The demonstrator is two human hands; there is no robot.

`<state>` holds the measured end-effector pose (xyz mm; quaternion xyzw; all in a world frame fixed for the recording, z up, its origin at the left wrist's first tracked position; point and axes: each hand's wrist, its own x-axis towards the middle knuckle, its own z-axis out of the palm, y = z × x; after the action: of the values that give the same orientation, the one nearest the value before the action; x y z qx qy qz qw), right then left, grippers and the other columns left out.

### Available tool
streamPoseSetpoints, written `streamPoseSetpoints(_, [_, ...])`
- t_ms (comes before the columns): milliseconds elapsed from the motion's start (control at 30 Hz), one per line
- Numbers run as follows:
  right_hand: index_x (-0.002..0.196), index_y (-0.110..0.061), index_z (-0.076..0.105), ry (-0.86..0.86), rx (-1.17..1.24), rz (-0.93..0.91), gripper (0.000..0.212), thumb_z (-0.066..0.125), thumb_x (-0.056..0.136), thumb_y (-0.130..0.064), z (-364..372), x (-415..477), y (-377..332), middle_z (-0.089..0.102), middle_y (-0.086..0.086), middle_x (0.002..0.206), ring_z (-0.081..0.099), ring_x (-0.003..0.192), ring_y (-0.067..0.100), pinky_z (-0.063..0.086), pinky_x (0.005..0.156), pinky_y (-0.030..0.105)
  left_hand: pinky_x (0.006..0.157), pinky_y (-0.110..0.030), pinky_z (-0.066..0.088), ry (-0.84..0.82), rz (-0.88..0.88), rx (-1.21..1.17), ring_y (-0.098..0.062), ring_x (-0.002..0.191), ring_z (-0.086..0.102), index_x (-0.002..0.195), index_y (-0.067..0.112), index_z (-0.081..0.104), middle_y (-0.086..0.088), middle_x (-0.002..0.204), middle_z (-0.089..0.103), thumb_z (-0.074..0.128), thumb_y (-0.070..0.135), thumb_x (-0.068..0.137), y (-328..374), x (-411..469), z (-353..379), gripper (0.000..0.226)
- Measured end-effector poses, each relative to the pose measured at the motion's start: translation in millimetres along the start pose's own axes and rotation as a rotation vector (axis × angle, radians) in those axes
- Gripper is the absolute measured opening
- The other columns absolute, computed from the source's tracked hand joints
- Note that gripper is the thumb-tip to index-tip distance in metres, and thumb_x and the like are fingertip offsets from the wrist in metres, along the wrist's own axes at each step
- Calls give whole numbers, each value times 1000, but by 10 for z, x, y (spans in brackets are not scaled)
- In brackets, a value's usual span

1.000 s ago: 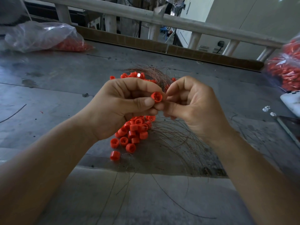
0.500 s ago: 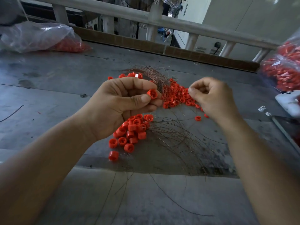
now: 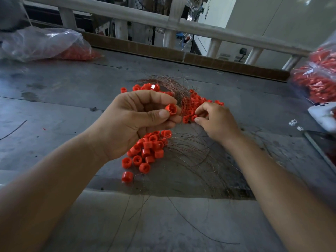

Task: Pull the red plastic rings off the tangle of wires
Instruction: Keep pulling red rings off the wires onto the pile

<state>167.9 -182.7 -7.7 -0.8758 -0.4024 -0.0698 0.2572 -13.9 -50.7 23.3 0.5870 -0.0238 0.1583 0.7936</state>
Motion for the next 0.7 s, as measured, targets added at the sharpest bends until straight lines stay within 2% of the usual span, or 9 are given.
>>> streamPoseSetpoints(133, [86, -16, 59, -12, 10, -8, 8, 65, 81, -13, -6, -18, -2, 55, -4, 85, 49, 72, 6, 37, 67, 20, 63, -18, 54, -4, -9, -2, -15, 75, 70, 79, 12, 75, -7, 80, 72, 66, 3, 65, 3, -1, -1, 19])
streamPoseSetpoints(233, [92, -14, 63, 26, 86, 18, 9, 63, 84, -11, -52, -41, -33, 55, -8, 83, 52, 77, 7, 40, 71, 17, 63, -18, 54, -3, -7, 6, -15, 75, 70, 79, 12, 75, -6, 79, 72, 68, 4, 64, 0, -3, -7, 19])
streamPoseSetpoints(300, [94, -15, 64, 86, 202, 68, 11, 59, 86, -9, -139, -52, -62, 57, -13, 79, 54, 73, 0, 42, 68, 9, 63, -18, 54, 0, -11, 6, -15, 76, 70, 79, 12, 75, -6, 79, 72, 68, 5, 63, -1, -3, -9, 19])
streamPoseSetpoints(400, [82, -19, 62, 122, 543, 138, 21, 53, 88, -1, -314, -92, -152, 63, -6, 75, 62, 68, 3, 51, 69, 16, 64, -18, 54, 9, -16, 18, -15, 75, 70, 79, 12, 75, -6, 78, 72, 67, 8, 61, -9, -4, -11, 20])
streamPoseSetpoints(533, [82, -16, 63, -42, 912, 126, 24, 51, 88, 4, -456, -200, -368, 67, -1, 68, 63, 60, 8, 49, 55, 17, 64, -18, 54, 40, -21, 72, -15, 75, 70, 77, 14, 75, -5, 77, 72, 60, 2, 66, -22, -3, -1, 22])
streamPoseSetpoints(700, [82, -15, 64, -256, 1093, 79, 23, 50, 86, 3, -431, -288, -546, 68, 0, 68, 64, 63, 10, 51, 57, 19, 64, -18, 54, 69, -25, 116, -13, 75, 70, 76, 16, 75, -4, 75, 72, 61, 6, 63, -20, 0, 7, 22])
